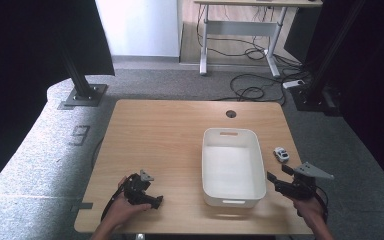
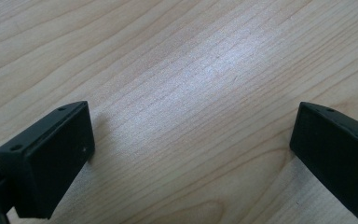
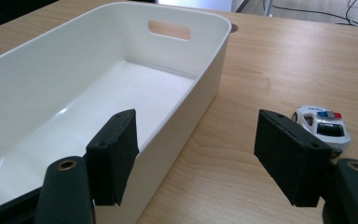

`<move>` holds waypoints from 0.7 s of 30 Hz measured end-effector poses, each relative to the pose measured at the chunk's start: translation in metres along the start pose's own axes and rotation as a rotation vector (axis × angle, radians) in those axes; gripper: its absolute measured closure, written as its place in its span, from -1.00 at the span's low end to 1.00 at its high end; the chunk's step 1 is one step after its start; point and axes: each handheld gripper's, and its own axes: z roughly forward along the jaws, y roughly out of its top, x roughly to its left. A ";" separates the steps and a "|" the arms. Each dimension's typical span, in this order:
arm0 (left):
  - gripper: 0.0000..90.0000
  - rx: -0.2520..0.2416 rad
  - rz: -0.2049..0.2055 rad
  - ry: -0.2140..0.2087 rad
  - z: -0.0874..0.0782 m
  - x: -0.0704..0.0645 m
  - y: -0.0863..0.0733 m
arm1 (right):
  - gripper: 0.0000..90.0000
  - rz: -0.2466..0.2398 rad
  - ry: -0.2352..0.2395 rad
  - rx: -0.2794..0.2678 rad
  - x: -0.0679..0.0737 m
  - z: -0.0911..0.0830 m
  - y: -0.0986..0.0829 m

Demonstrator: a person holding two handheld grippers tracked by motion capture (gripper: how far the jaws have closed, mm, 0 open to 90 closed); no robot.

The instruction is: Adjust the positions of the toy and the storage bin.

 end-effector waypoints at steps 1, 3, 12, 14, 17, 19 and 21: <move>-1.00 0.000 0.000 0.000 0.000 0.000 0.000 | -0.34 -0.003 0.001 -0.004 0.002 0.001 0.001; -1.00 0.000 0.000 0.000 0.000 0.000 0.000 | -0.34 -0.003 0.004 -0.004 0.002 0.001 0.002; -1.00 0.001 -0.002 0.002 0.000 0.000 0.000 | -0.34 -0.014 0.020 0.001 0.009 0.004 0.005; -1.00 0.001 -0.002 0.001 0.000 0.000 0.000 | -0.35 -0.017 0.024 0.008 0.011 0.006 0.006; -1.00 0.001 -0.002 0.002 0.000 0.000 0.000 | -0.35 -0.023 0.022 0.017 0.013 0.010 0.006; -1.00 0.001 -0.002 0.001 0.000 0.000 0.000 | -0.35 -0.024 0.020 0.023 0.014 0.012 0.005; -1.00 0.001 -0.002 0.001 0.000 0.000 0.000 | -0.35 -0.027 0.017 0.031 0.015 0.015 0.005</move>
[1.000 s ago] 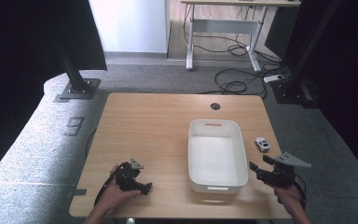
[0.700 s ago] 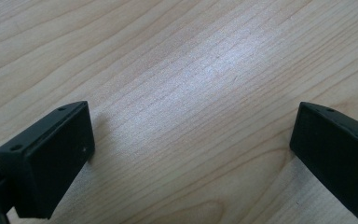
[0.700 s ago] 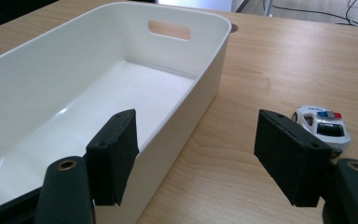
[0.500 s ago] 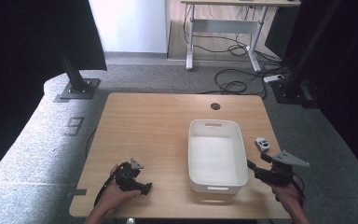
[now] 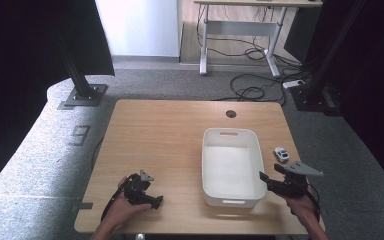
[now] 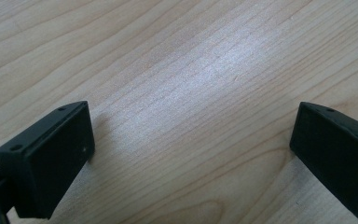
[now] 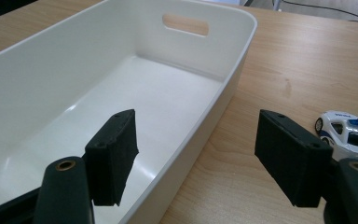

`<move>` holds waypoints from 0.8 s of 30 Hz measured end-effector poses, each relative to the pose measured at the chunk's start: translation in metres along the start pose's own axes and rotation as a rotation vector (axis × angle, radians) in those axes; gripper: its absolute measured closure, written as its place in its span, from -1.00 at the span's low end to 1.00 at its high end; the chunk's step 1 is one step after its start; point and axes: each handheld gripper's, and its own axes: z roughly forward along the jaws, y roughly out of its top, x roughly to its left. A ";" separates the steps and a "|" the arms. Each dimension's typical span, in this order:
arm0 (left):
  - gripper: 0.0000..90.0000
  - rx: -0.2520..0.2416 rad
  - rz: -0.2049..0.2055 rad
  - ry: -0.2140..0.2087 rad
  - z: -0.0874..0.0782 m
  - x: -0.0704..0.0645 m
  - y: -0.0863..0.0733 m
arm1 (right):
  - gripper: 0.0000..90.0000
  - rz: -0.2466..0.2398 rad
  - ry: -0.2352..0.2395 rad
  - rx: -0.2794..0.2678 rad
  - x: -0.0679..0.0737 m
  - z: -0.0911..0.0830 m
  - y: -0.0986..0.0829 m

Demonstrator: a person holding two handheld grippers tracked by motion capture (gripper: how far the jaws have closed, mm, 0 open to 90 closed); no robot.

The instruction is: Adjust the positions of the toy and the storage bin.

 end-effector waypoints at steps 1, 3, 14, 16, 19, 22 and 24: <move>-1.00 0.000 0.000 0.001 0.000 0.000 0.000 | -0.35 0.002 -0.002 0.004 0.000 0.001 0.000; -1.00 0.000 0.001 0.000 0.000 0.000 0.000 | -0.35 0.002 -0.001 0.010 0.001 0.004 -0.001; -1.00 0.000 0.002 -0.002 0.000 0.000 0.000 | -0.34 -0.013 0.002 0.039 0.006 0.017 -0.004; -1.00 0.000 0.002 -0.002 0.000 0.000 0.000 | -0.34 -0.017 0.000 0.046 0.006 0.019 -0.005; -1.00 0.000 0.002 -0.001 0.000 0.000 0.000 | -0.33 -0.023 -0.002 0.047 0.008 0.020 -0.006; -1.00 0.001 0.002 -0.002 0.000 0.000 0.000 | -0.32 -0.026 0.003 0.056 0.009 0.023 -0.008; -1.00 0.000 0.002 -0.001 0.000 0.000 0.000 | -0.30 -0.028 0.006 0.062 0.011 0.024 -0.009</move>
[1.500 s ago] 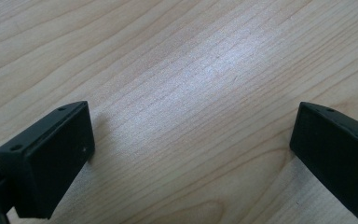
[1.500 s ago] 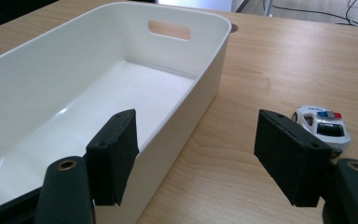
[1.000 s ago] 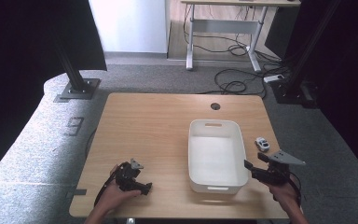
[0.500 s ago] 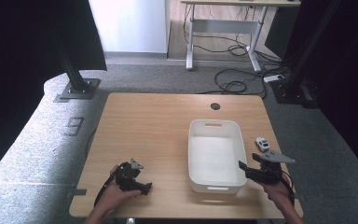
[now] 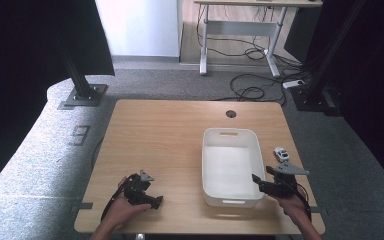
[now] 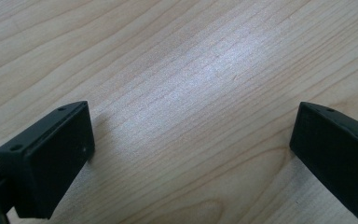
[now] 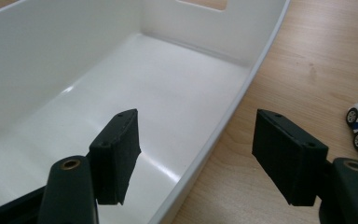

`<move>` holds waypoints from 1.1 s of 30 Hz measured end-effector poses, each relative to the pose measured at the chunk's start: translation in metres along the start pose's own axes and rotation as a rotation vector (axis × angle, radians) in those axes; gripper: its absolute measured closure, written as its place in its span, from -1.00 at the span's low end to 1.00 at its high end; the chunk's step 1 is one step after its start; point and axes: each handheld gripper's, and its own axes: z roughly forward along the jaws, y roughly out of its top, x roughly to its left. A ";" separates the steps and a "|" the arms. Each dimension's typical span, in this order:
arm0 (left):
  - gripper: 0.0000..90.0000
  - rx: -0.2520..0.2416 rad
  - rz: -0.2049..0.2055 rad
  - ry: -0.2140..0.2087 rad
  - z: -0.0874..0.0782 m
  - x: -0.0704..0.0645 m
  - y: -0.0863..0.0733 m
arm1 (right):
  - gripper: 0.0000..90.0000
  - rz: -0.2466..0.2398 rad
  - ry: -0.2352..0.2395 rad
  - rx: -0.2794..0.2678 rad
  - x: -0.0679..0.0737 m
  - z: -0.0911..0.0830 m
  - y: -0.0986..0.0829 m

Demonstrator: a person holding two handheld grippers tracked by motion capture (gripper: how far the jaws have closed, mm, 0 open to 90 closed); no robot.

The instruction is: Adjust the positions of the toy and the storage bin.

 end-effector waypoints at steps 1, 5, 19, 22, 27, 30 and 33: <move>-1.00 0.000 0.000 0.000 0.000 0.000 0.000 | -0.30 -0.001 0.002 0.002 0.001 0.001 0.000; -1.00 0.000 0.001 -0.001 0.000 0.000 0.000 | -0.26 0.004 0.010 0.007 0.003 0.002 -0.001; -1.00 -0.001 0.003 -0.002 0.000 0.000 0.000 | -0.05 0.026 0.061 0.023 0.001 0.005 -0.004; -1.00 -0.001 0.003 -0.003 0.000 0.000 0.000 | -0.02 0.026 0.058 0.027 0.001 0.005 -0.004; -1.00 -0.001 0.003 -0.002 0.000 0.000 0.000 | 0.07 0.026 0.045 0.032 0.002 0.006 -0.004; -1.00 -0.001 0.003 -0.003 0.000 0.000 0.000 | 0.12 0.032 0.036 0.036 0.003 0.006 -0.004; -1.00 -0.001 0.003 -0.002 0.000 0.000 0.000 | 0.19 0.038 0.025 0.041 0.004 0.007 -0.004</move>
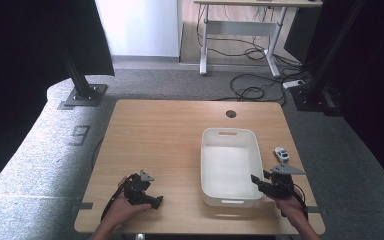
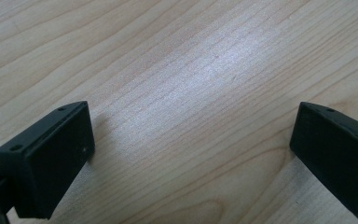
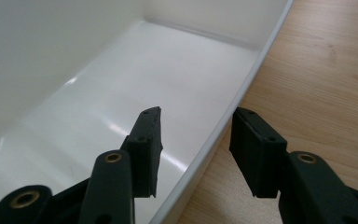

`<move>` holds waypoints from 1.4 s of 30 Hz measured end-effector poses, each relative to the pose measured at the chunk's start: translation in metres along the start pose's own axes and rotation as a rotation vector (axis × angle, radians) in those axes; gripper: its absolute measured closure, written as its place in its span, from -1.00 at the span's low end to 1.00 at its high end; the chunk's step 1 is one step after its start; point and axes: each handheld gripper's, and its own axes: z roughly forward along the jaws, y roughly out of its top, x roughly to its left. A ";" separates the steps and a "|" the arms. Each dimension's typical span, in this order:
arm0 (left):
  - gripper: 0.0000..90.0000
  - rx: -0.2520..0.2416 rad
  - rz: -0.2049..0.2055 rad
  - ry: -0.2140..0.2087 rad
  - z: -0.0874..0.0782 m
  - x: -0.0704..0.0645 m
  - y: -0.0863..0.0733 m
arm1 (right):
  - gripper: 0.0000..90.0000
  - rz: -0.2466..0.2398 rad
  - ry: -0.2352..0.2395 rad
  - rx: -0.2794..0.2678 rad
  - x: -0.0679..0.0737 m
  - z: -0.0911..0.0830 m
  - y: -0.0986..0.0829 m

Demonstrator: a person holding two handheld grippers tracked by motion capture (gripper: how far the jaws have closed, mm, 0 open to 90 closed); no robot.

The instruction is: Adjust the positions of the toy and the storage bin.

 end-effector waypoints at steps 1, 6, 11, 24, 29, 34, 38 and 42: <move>-1.00 0.000 0.000 -0.001 0.000 0.000 0.000 | 0.20 0.003 -0.002 0.000 0.000 0.000 0.000; -1.00 0.000 0.000 0.000 0.000 0.000 0.000 | 0.21 0.012 -0.004 0.003 0.002 0.001 0.001; -1.00 0.000 0.000 -0.001 0.000 0.000 0.000 | 0.24 0.019 -0.017 0.005 0.005 0.001 0.001; -1.00 0.000 0.000 -0.001 0.000 0.000 0.000 | 0.25 0.025 -0.043 0.007 0.016 0.003 0.002; -1.00 0.000 0.000 0.000 0.000 0.000 0.000 | 0.26 0.025 -0.045 0.005 0.020 0.007 0.004; -1.00 0.001 -0.001 0.001 0.000 0.000 0.000 | 0.26 0.023 -0.046 0.007 0.024 0.011 0.007; -1.00 0.001 0.000 0.000 0.000 0.000 0.000 | 0.26 0.021 -0.045 0.009 0.026 0.013 0.009; -1.00 0.001 0.000 0.000 0.000 0.000 0.000 | 0.26 0.017 -0.042 0.010 0.028 0.015 0.010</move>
